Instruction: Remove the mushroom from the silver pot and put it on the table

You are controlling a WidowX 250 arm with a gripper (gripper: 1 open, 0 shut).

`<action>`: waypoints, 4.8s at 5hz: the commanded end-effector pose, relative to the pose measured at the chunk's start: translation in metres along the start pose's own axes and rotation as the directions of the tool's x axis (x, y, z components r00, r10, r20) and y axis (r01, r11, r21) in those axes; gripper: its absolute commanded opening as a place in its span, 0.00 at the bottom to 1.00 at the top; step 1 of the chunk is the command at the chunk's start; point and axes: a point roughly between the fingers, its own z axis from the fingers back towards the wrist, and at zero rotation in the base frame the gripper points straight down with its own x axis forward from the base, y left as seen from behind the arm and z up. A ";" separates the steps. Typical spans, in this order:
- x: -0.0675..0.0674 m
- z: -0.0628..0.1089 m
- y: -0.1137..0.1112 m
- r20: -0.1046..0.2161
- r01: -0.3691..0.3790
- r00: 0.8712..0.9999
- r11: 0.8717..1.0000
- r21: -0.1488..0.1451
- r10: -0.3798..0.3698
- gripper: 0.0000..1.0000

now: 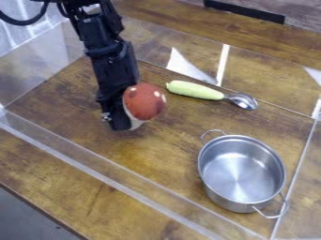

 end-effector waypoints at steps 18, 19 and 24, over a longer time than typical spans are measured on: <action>-0.047 0.021 0.021 0.020 -0.038 0.999 0.991 0.126 0.036 1.00; -0.054 0.025 0.024 0.011 0.019 1.000 0.994 0.107 -0.021 1.00; -0.046 0.028 0.018 0.056 -0.135 0.990 0.983 0.123 0.129 1.00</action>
